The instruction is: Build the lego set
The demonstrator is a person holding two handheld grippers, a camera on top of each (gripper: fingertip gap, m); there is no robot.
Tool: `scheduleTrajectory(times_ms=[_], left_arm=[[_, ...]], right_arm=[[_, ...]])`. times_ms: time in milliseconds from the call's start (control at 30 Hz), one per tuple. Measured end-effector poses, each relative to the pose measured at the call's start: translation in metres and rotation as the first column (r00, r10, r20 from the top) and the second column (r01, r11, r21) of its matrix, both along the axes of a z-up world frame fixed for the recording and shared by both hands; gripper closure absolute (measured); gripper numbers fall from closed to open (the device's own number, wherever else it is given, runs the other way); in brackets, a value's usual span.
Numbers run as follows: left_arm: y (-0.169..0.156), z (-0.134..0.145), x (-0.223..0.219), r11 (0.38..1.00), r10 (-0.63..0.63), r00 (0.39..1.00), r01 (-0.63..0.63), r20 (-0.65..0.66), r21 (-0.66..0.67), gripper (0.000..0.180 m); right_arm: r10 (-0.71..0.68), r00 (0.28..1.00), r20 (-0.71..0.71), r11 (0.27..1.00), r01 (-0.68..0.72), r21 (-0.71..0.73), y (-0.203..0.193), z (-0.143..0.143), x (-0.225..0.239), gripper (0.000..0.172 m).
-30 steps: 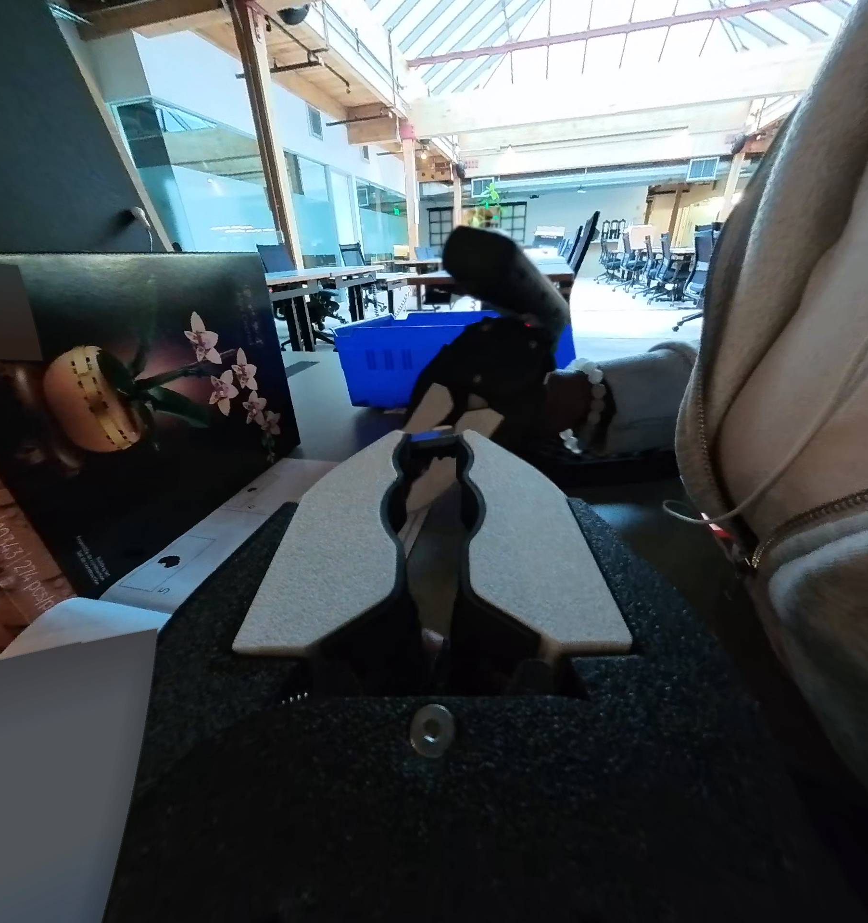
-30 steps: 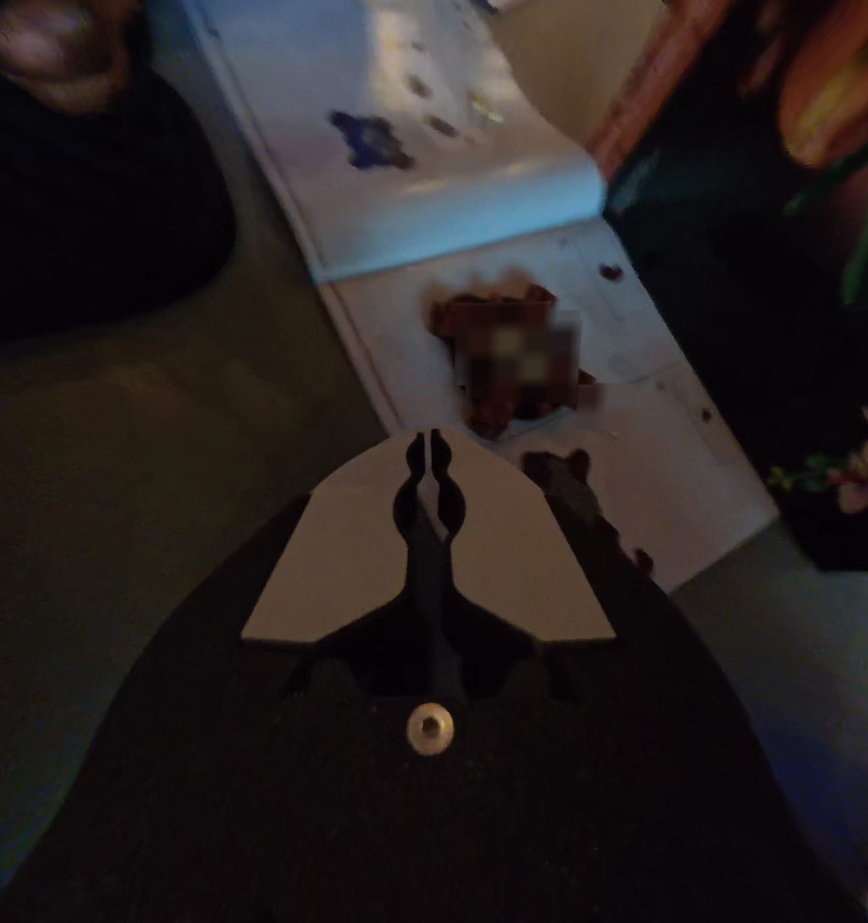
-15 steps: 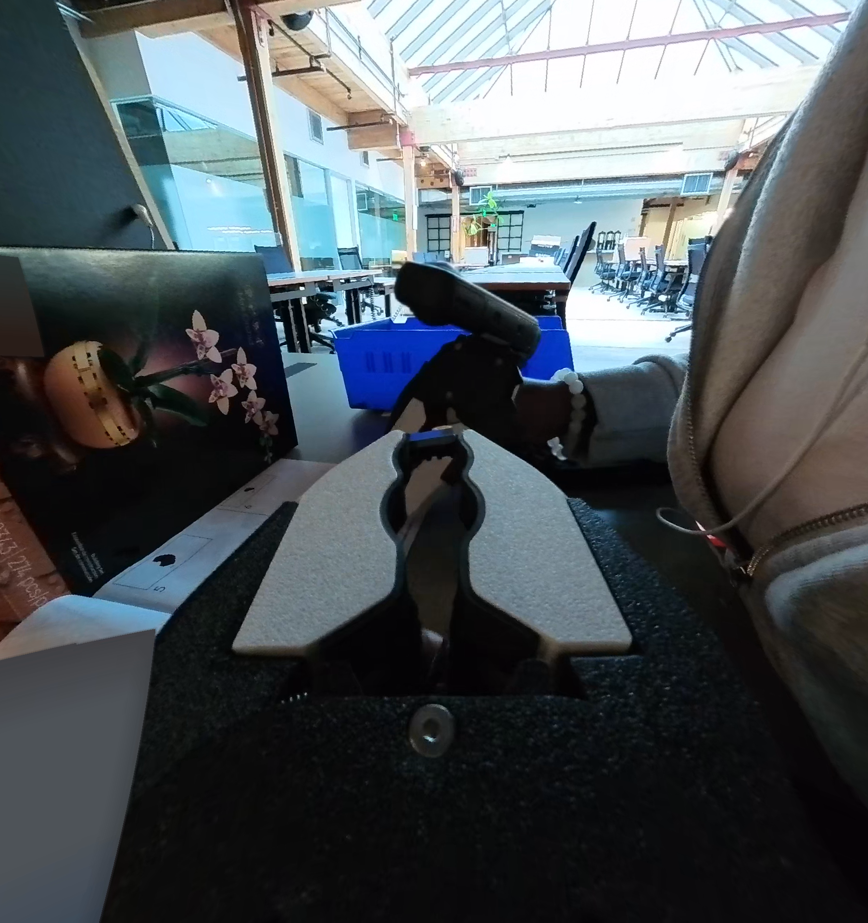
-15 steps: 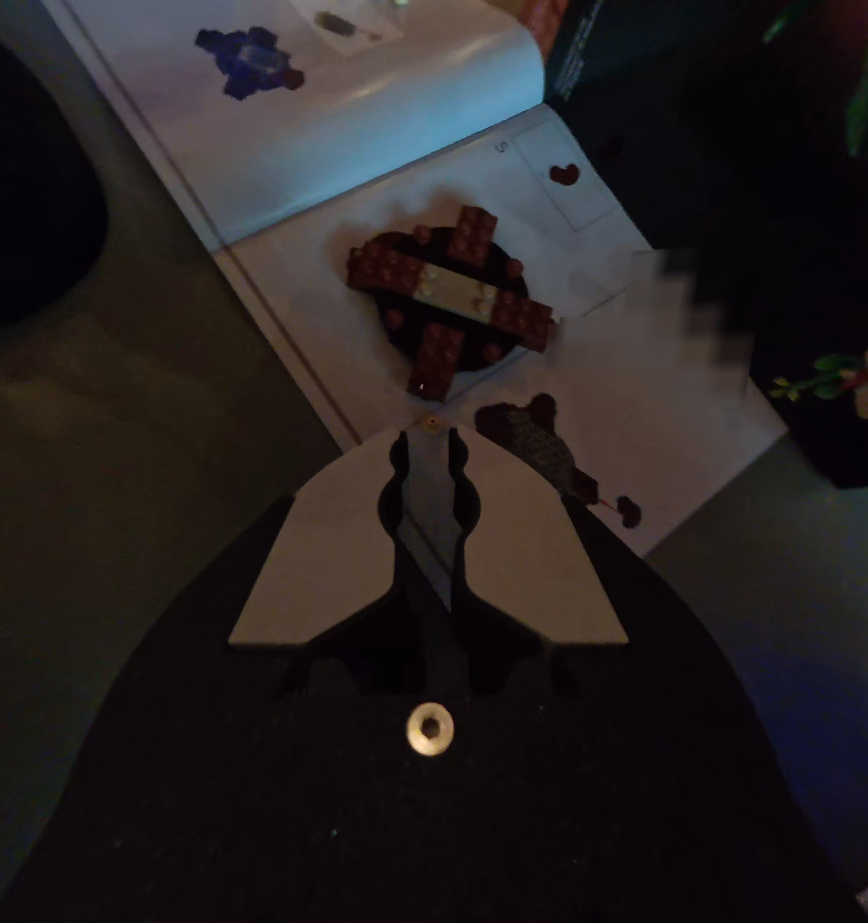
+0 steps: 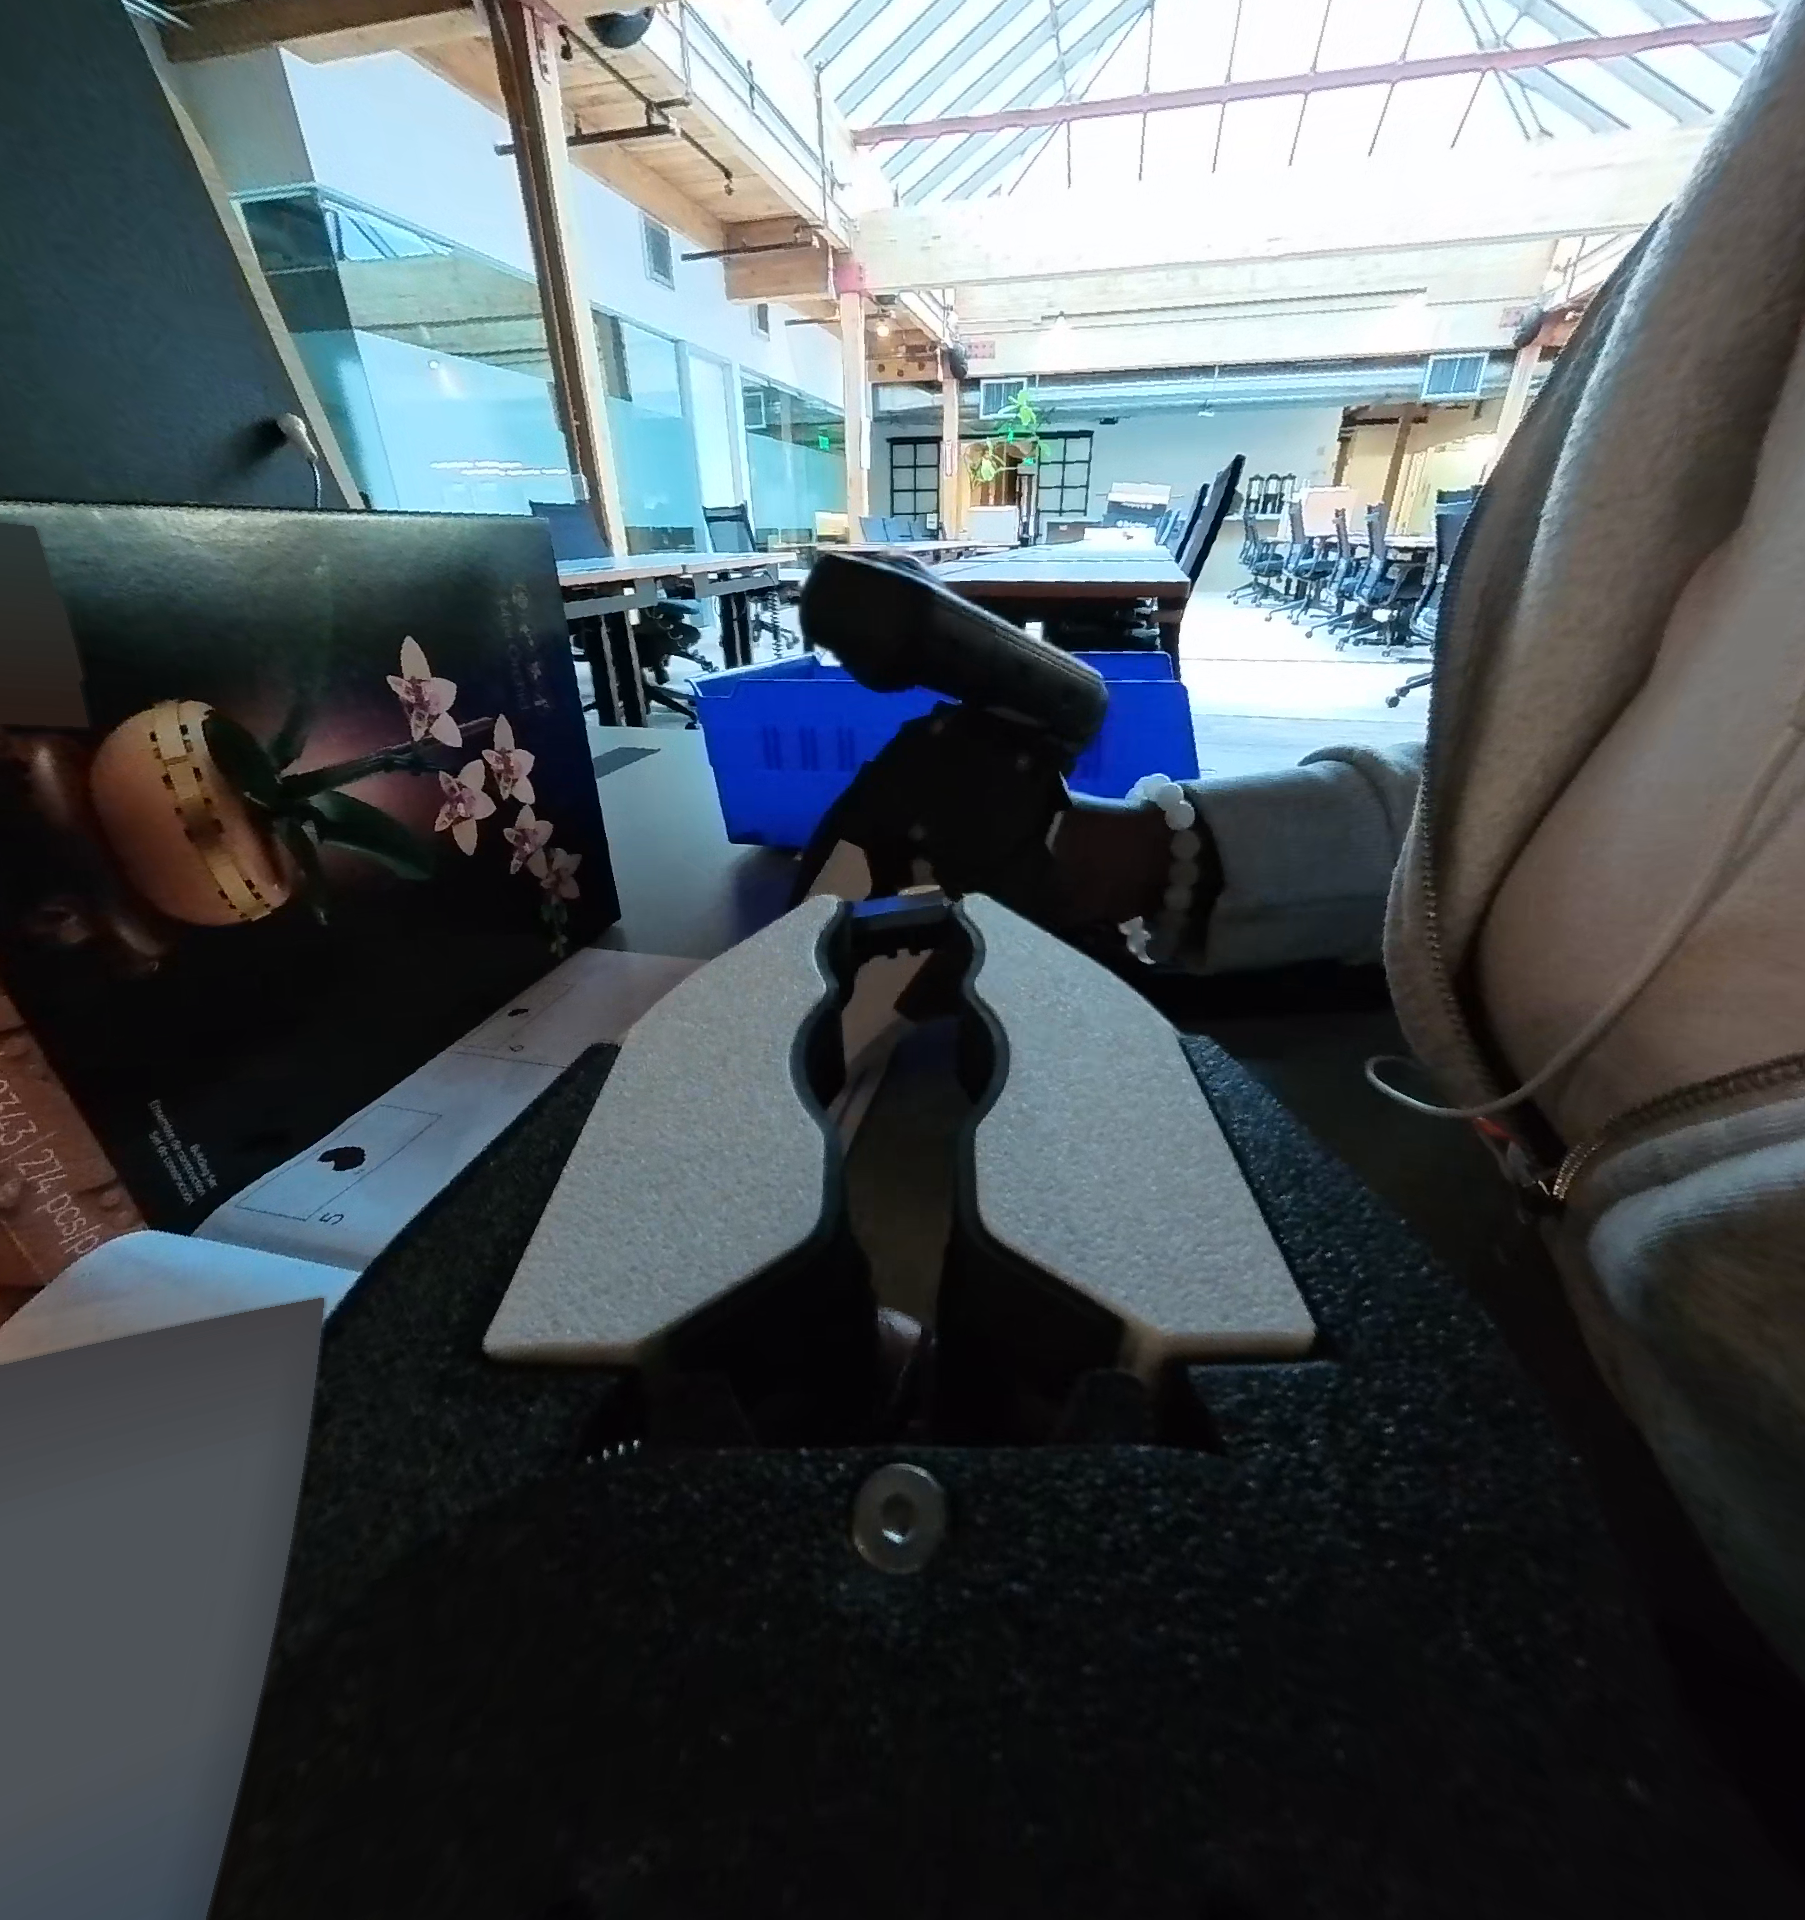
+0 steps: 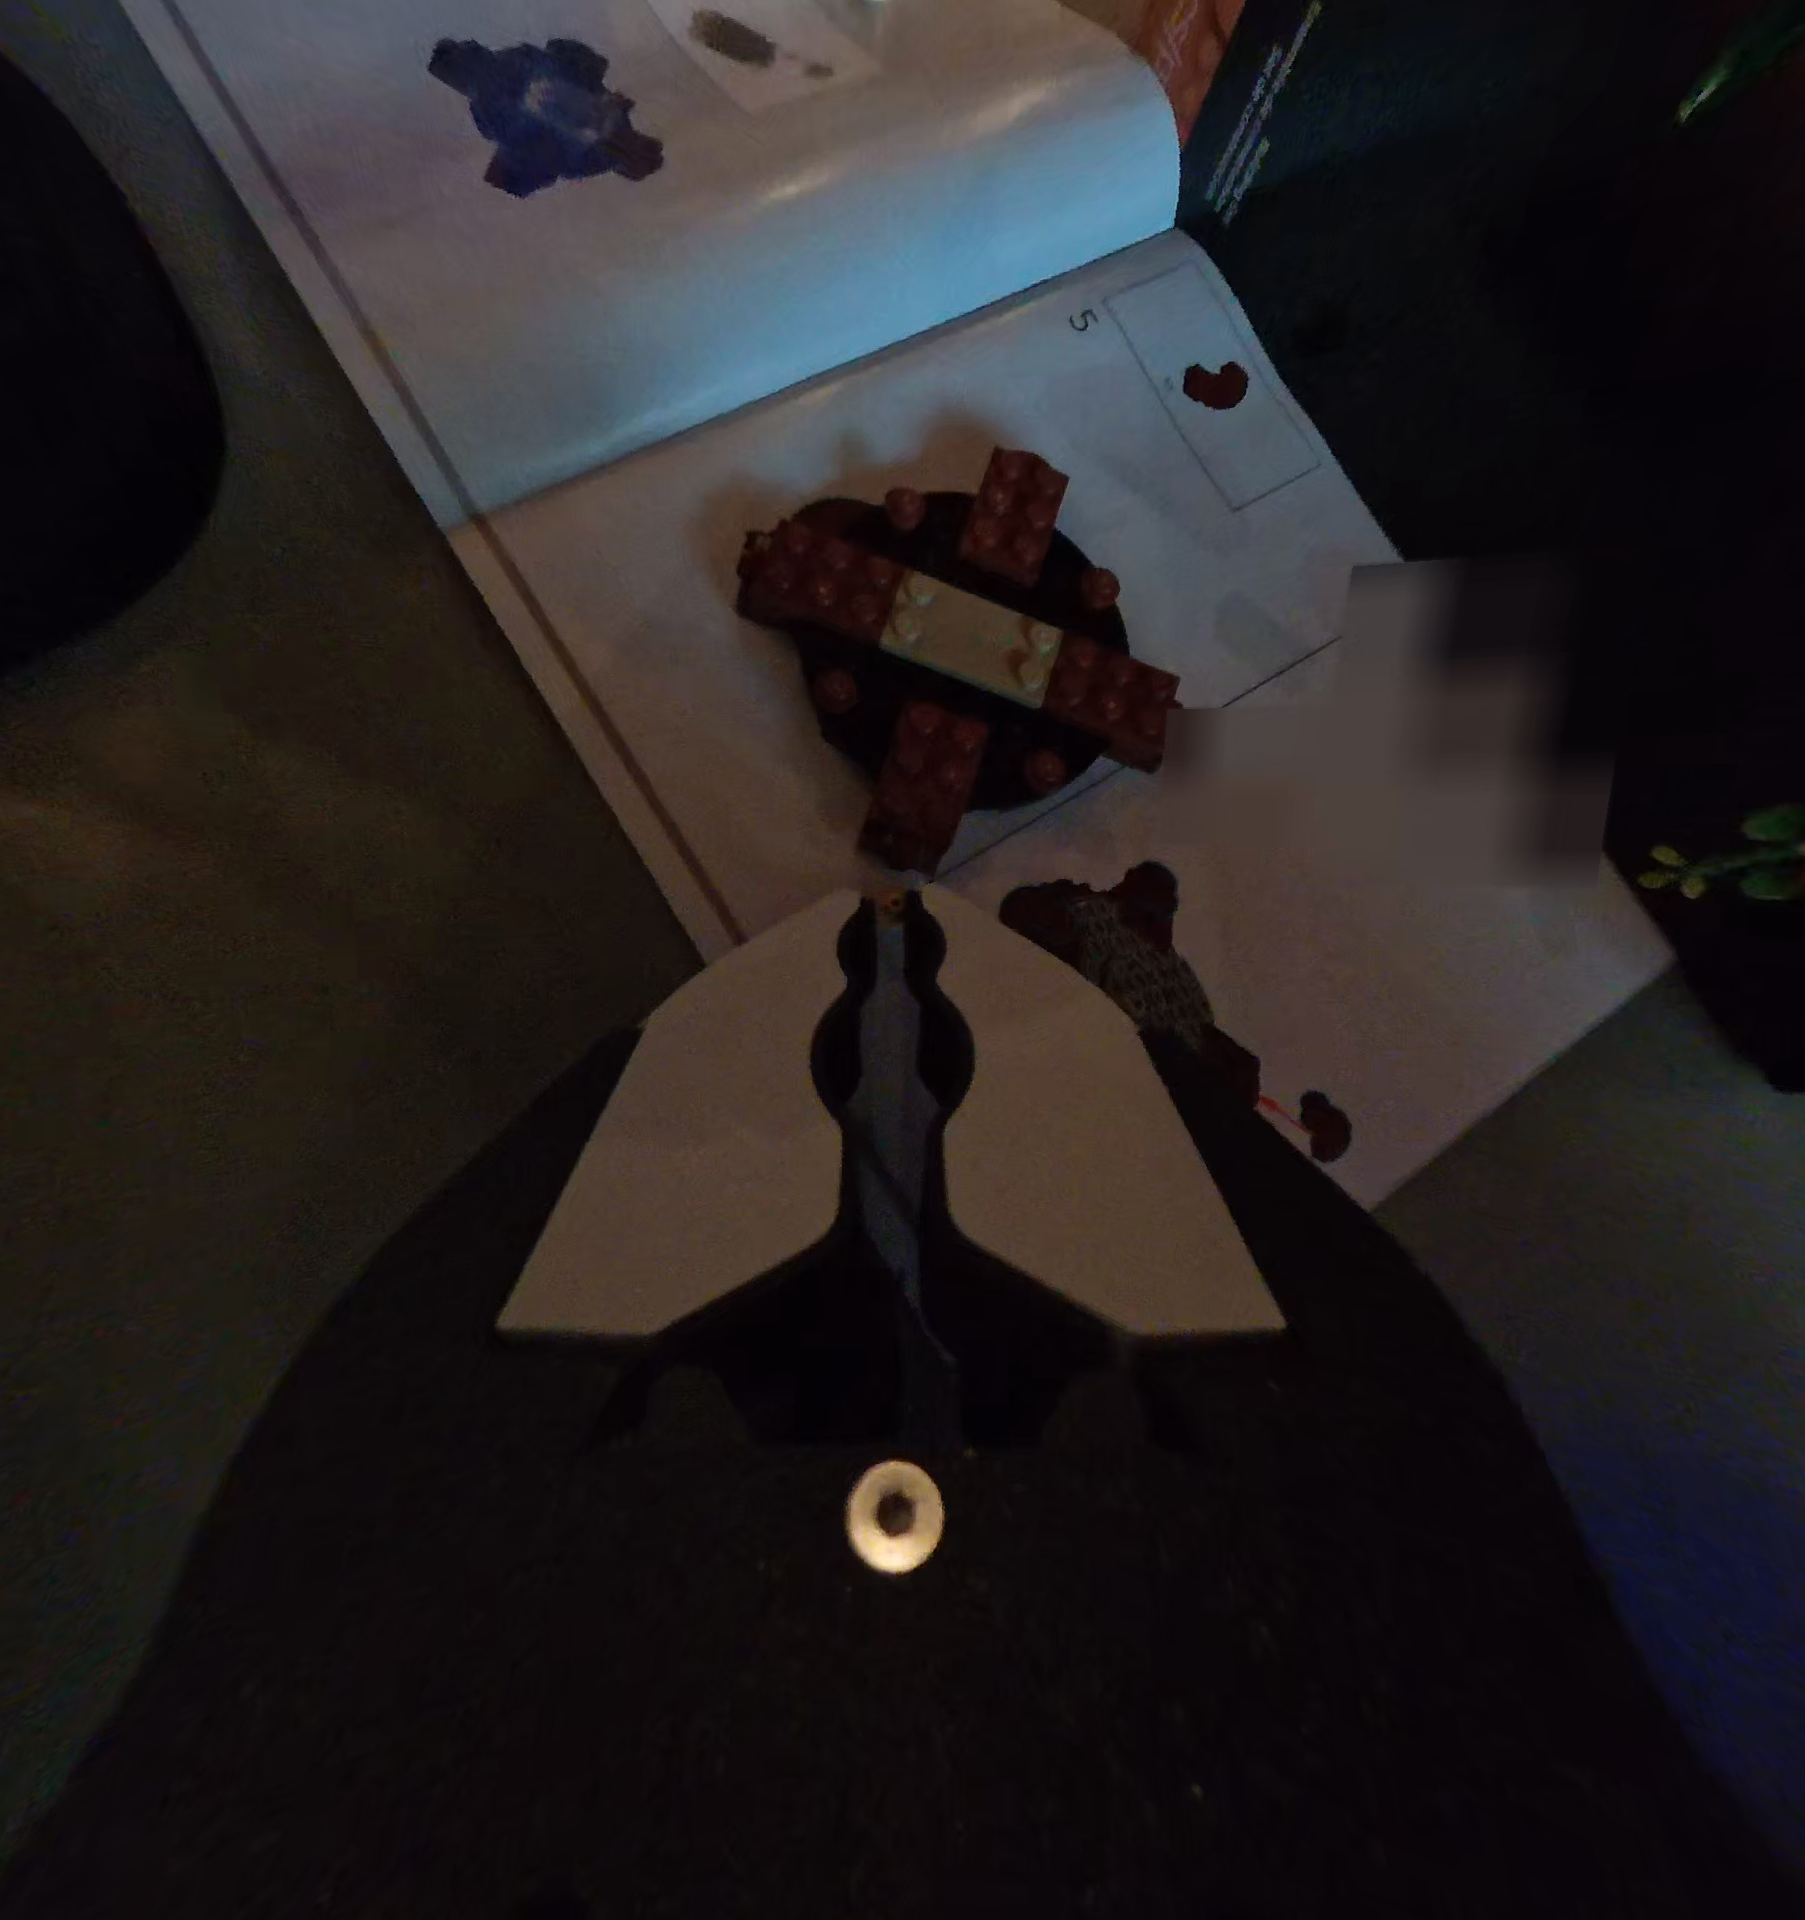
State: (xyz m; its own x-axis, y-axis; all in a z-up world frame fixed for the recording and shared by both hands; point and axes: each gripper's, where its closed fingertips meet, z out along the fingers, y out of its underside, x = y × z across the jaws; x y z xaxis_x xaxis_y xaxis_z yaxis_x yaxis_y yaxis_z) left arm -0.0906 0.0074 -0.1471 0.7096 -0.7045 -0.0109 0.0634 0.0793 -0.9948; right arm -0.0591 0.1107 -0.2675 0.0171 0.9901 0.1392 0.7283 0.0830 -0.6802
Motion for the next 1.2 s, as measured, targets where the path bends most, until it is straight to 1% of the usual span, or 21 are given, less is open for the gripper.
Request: scheduleTrajectory(times_ms=[33,67,100,133,167,233,300,367,467,533,567,633,667,700,800,867,1100,1200], left_arm=[[0.0,0.0,0.0,1.0,0.0,1.0,0.0,-0.003,0.001,0.164],[0.0,0.0,0.001,1.0,0.0,1.0,0.0,-0.005,0.002,0.164],[0.0,0.0,0.001,1.0,0.0,1.0,0.0,-0.007,0.007,0.164],[-0.001,0.001,0.001,1.0,0.002,1.0,-0.002,-0.008,0.018,0.164],[-0.003,0.002,0.001,0.999,0.003,1.0,-0.003,-0.009,0.033,0.164],[-0.005,0.005,0.0,0.998,0.008,1.0,-0.007,-0.004,0.063,0.164],[-0.006,0.007,-0.002,0.997,0.014,1.0,-0.014,0.01,0.077,0.164],[-0.005,0.008,-0.004,0.997,0.023,0.999,-0.025,0.023,0.077,0.164],[-0.005,0.008,-0.003,0.996,0.029,1.0,-0.029,0.008,0.084,0.164],[-0.006,0.008,0.0,0.993,0.032,0.999,-0.03,-0.013,0.114,0.164],[-0.008,0.01,0.001,0.99,0.034,0.999,-0.03,-0.02,0.139,0.164],[-0.011,0.015,0.001,0.977,0.046,0.999,-0.04,-0.02,0.209,0.164],[-0.012,0.018,0.0,0.969,0.055,0.998,-0.049,-0.017,0.244,0.165],[-0.013,0.019,0.0,0.963,0.06,0.998,-0.053,-0.018,0.265,0.164],[-0.015,0.022,0.0,0.949,0.07,0.997,-0.059,-0.023,0.309,0.164],[-0.016,0.023,0.001,0.942,0.07,0.997,-0.058,-0.025,0.331,0.164],[-0.02,0.029,0.001,0.931,0.051,0.999,-0.048,0.002,0.361,0.164],[-0.022,0.031,0.0,0.93,0.04,0.999,-0.045,0.021,0.366,0.164]], right_arm=[[0.002,1.0,-0.027,0.999,-0.004,-0.042,-0.004,0.004,-0.001,0.172],[0.001,0.996,-0.091,0.992,-0.012,-0.124,-0.012,0.014,-0.006,0.171],[-0.001,0.985,-0.17,0.97,-0.04,-0.239,-0.024,0.028,-0.011,0.171],[-0.008,0.969,-0.246,0.929,-0.084,-0.361,-0.035,0.045,-0.015,0.171],[-0.022,0.948,-0.317,0.871,-0.137,-0.471,-0.046,0.062,-0.019,0.171],[-0.069,0.897,-0.438,0.706,-0.266,-0.656,-0.067,0.094,-0.024,0.172],[-0.118,0.861,-0.495,0.543,-0.362,-0.758,-0.08,0.111,-0.026,0.172],[-0.157,0.825,-0.543,0.432,-0.438,-0.789,-0.088,0.122,-0.027,0.172],[-0.198,0.808,-0.555,0.314,-0.484,-0.817,-0.097,0.128,-0.03,0.172],[-0.22,0.801,-0.557,0.212,-0.518,-0.829,-0.104,0.134,-0.032,0.172],[-0.244,0.795,-0.556,0.13,-0.541,-0.831,-0.106,0.139,-0.032,0.172],[-0.299,0.789,-0.537,-0.065,-0.578,-0.813,-0.108,0.149,-0.03,0.171],[-0.317,0.789,-0.526,-0.14,-0.587,-0.797,-0.109,0.151,-0.03,0.171],[-0.326,0.796,-0.51,-0.187,-0.583,-0.791,-0.111,0.15,-0.03,0.171],[-0.341,0.82,-0.46,-0.292,-0.557,-0.778,-0.116,0.144,-0.034,0.172],[-0.359,0.822,-0.443,-0.342,-0.557,-0.757,-0.116,0.145,-0.036,0.172],[-0.367,0.814,-0.451,-0.437,-0.578,-0.689,-0.119,0.151,-0.037,0.172],[-0.374,0.806,-0.459,-0.458,-0.591,-0.664,-0.121,0.152,-0.037,0.172]])
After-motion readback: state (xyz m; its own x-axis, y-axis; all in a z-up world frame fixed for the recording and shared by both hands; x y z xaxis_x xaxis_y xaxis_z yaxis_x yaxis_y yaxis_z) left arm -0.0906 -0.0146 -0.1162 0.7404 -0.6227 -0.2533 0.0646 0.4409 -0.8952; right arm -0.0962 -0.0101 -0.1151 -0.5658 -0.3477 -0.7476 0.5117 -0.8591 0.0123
